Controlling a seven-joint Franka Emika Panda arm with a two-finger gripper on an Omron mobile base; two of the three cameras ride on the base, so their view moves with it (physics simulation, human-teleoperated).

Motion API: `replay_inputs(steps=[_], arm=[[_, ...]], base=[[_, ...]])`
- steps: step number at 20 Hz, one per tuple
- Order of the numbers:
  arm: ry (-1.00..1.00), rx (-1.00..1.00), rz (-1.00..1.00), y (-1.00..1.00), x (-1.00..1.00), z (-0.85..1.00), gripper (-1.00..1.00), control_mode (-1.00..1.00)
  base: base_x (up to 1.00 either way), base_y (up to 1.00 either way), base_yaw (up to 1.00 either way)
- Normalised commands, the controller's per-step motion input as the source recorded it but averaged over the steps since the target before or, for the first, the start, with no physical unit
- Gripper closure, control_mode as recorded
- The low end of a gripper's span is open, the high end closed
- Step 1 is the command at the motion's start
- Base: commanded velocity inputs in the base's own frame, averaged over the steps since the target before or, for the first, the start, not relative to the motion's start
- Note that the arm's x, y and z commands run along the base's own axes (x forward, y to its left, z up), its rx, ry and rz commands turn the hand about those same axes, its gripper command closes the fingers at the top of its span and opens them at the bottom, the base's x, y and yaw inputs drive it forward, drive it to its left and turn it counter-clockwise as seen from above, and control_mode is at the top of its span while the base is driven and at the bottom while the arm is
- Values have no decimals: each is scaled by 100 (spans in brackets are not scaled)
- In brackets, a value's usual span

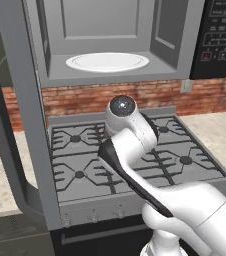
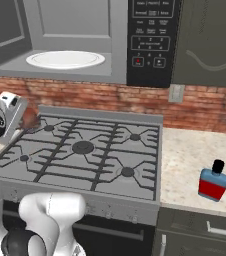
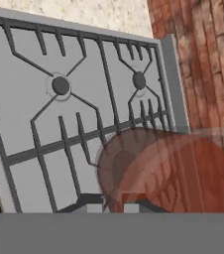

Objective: Place the microwavable item in the microwave. Then, close the microwave door and press the start button.

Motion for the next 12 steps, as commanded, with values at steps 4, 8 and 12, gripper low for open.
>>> replay_inputs(steps=[4, 8, 12], arm=[[-19, -2, 20, -3, 0, 81, 100, -100], [-17, -2, 3, -14, -2, 80, 100, -100], [-8, 0, 0, -11, 1, 65, 100, -100]], base=[[0, 0, 0], [0, 0, 0], [0, 0, 0]])
